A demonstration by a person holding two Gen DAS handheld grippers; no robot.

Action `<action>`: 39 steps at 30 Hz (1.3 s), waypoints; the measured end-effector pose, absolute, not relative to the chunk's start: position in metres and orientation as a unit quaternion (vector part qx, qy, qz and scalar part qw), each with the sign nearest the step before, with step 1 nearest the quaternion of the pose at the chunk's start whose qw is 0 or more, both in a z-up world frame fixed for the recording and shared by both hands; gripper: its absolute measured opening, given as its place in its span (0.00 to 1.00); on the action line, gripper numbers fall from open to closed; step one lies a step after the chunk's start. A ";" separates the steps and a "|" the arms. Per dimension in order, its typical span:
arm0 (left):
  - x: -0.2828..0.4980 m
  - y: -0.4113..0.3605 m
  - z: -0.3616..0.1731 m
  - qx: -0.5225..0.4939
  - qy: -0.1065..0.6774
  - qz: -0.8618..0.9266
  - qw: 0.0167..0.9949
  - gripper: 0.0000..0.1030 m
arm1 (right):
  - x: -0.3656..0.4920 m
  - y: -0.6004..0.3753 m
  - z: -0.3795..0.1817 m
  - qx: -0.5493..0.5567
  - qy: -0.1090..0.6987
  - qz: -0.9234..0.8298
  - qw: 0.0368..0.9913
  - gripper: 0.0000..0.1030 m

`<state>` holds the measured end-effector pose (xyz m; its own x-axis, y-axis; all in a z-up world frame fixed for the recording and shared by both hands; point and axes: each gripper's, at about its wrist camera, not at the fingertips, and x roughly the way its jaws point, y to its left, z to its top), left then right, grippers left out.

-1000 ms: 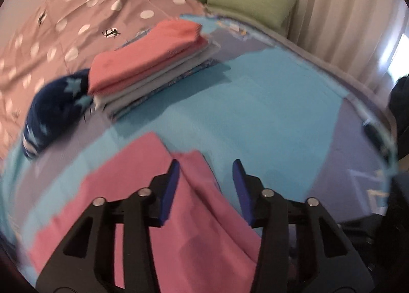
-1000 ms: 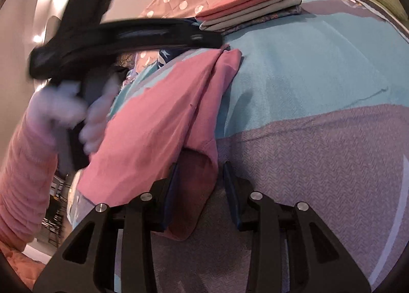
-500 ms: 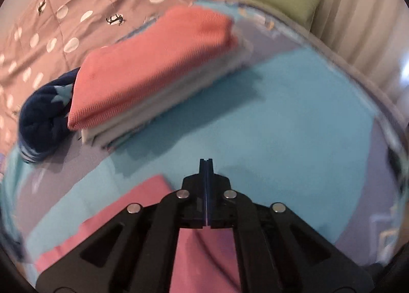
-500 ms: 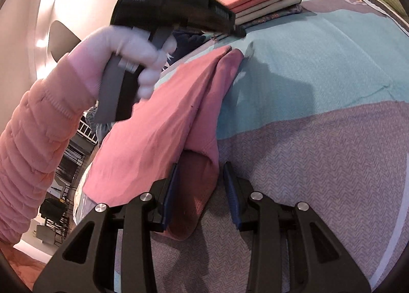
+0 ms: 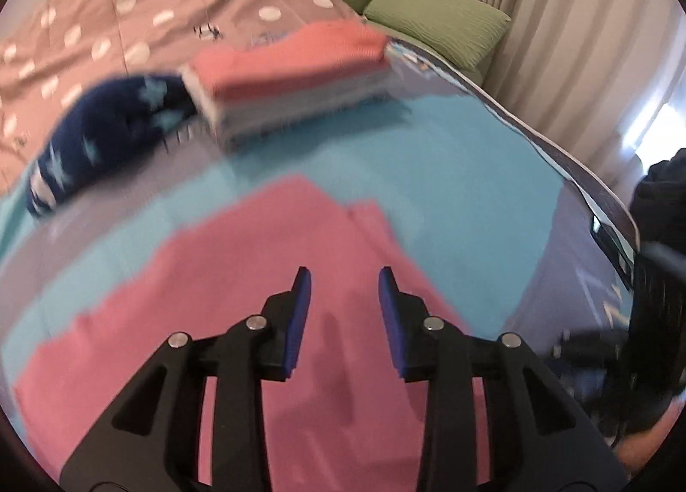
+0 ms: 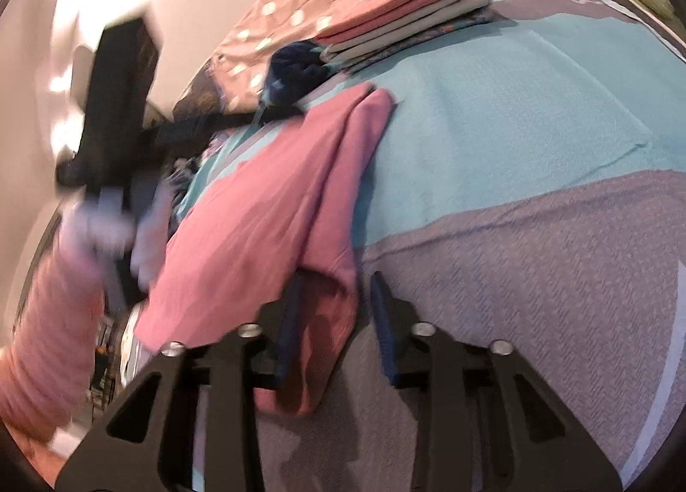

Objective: Fold small clothes

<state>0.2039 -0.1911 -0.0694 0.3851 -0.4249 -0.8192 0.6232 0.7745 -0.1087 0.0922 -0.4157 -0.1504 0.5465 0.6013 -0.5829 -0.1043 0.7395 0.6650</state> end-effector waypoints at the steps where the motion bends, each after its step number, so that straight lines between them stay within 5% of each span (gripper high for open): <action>1: 0.199 -0.192 -0.084 0.103 0.474 -0.321 0.814 0.26 | 0.092 -0.417 -0.152 0.300 0.428 0.210 0.826 0.04; 7: 0.167 -0.214 -0.101 0.125 0.437 -0.318 0.832 0.24 | 0.073 -0.449 -0.165 0.392 0.434 0.182 0.790 0.00; 13: 0.166 -0.201 -0.093 0.105 0.443 -0.328 0.828 0.28 | 0.037 -0.434 -0.126 0.322 0.404 0.277 0.810 0.04; 15: 0.160 -0.198 -0.090 0.096 0.441 -0.329 0.829 0.38 | 0.036 -0.423 -0.121 0.302 0.409 0.299 0.808 0.20; 16: 0.153 -0.196 -0.087 0.093 0.437 -0.333 0.830 0.40 | 0.037 -0.415 -0.120 0.286 0.418 0.296 0.810 0.37; 17: 0.148 -0.193 -0.085 0.092 0.434 -0.337 0.830 0.44 | 0.039 -0.411 -0.122 0.278 0.425 0.293 0.811 0.39; 18: 0.140 -0.192 -0.084 0.093 0.430 -0.344 0.829 0.49 | 0.042 -0.405 -0.126 0.266 0.437 0.287 0.810 0.38; 20: 0.128 -0.192 -0.090 0.102 0.429 -0.348 0.827 0.54 | 0.048 -0.398 -0.141 0.255 0.476 0.264 0.799 0.03; 24: 0.111 -0.197 -0.104 0.132 0.407 -0.335 0.840 0.54 | 0.043 -0.413 -0.151 0.316 0.484 0.253 0.776 0.02; 31: 0.098 -0.158 -0.087 0.078 0.412 -0.333 0.845 0.55 | 0.031 -0.401 -0.133 0.268 0.461 0.206 0.821 0.04; 39: 0.022 0.028 -0.056 -0.056 0.359 -0.216 0.906 0.59 | 0.026 -0.395 -0.105 0.202 0.441 0.143 0.863 0.14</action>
<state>0.0225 0.0285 -0.0562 0.6486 -0.4323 -0.6264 0.3522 0.9001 -0.2565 0.0260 -0.3951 -0.1047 0.5699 0.4249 -0.7033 -0.0684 0.8775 0.4747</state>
